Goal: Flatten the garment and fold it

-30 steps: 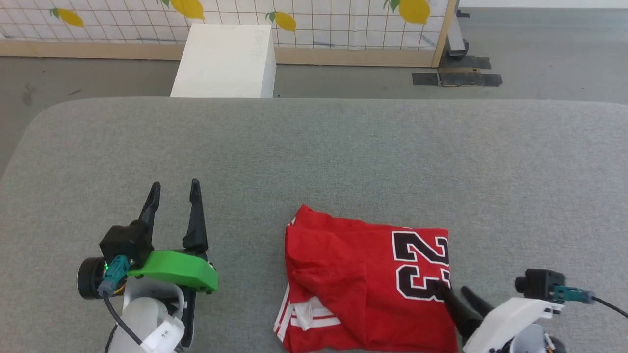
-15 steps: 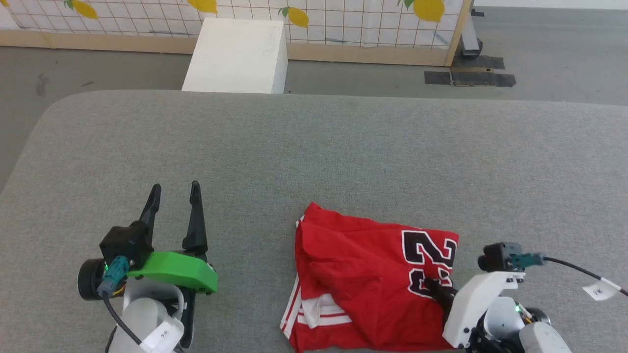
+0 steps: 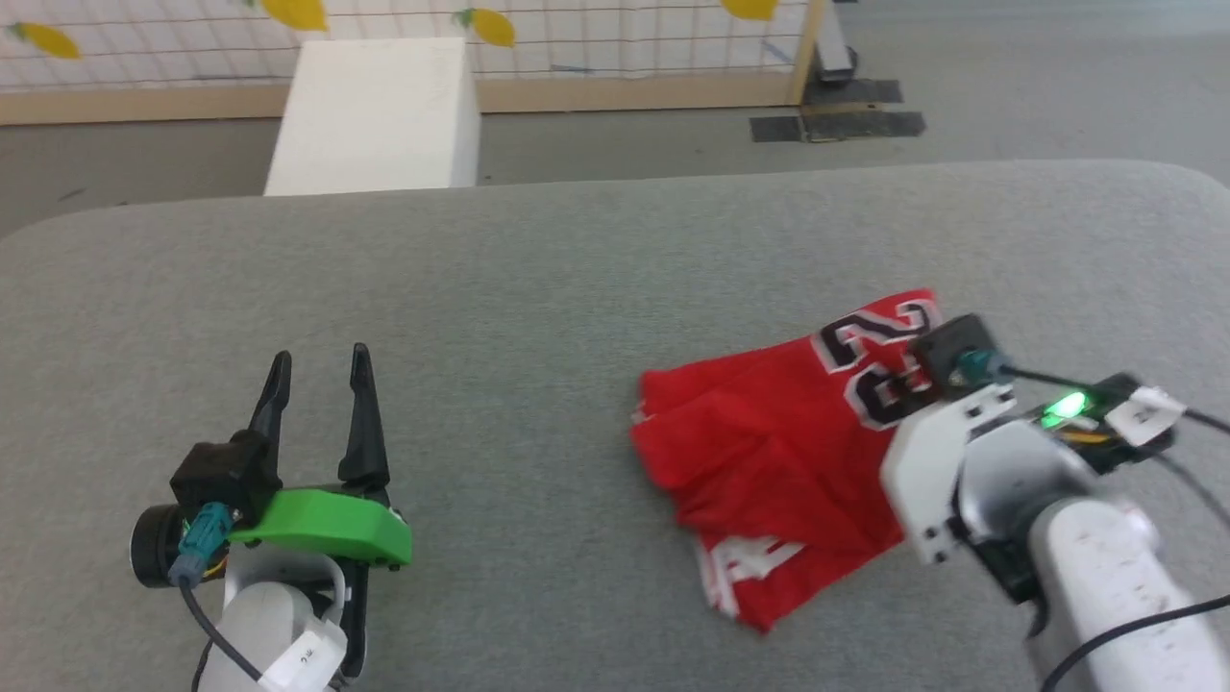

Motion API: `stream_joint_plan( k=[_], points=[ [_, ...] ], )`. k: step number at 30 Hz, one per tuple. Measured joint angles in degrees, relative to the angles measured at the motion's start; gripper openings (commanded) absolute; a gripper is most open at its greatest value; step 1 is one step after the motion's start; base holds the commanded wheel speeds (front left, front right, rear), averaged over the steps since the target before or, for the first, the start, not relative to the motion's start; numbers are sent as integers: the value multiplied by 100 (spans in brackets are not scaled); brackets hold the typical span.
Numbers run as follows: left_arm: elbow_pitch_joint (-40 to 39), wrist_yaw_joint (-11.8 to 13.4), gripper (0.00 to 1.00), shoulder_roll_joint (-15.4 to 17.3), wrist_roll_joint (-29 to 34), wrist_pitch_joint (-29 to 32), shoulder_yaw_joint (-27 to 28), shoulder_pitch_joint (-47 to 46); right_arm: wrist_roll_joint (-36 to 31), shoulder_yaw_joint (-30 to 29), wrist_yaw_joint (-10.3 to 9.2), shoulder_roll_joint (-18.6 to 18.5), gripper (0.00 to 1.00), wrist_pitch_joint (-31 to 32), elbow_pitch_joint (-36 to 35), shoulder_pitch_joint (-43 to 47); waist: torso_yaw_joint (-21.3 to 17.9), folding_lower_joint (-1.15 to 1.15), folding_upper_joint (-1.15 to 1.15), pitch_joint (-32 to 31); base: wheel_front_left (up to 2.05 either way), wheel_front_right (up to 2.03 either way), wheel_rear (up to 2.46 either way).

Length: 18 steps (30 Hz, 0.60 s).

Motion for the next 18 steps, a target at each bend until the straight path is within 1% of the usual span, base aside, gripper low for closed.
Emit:
stream_joint_plan(
  k=[4, 6, 9, 14, 18],
  points=[
    [-47, -9, 100, 2, 9, 0, 9, -26, -18, -35, 0, -651, 0, 45, 99, -291, -311, 0, 0, 63, 0, 0, 0],
    [-77, -12, 100, 3, 30, -1, -4, -66, -8, -38, 0, -999, 0, 37, 257, -467, -484, 0, 0, 110, 0, 0, 0],
    [-127, -31, 100, 12, 60, -1, -25, -169, 10, -82, 0, -1403, 0, -63, 577, -747, -714, 0, 0, 203, 0, 0, 0],
    [-277, -30, 100, 35, 129, 0, -100, -354, 54, -222, 0, -1873, 0, -335, 1224, -1205, -998, 0, 0, 481, 0, 0, 0],
    [-366, -36, 100, 85, 178, 0, -176, -554, 16, -565, 0, -2081, 0, -556, 1841, -1563, -1128, 0, 0, 811, 0, 0, 0]
  ],
)
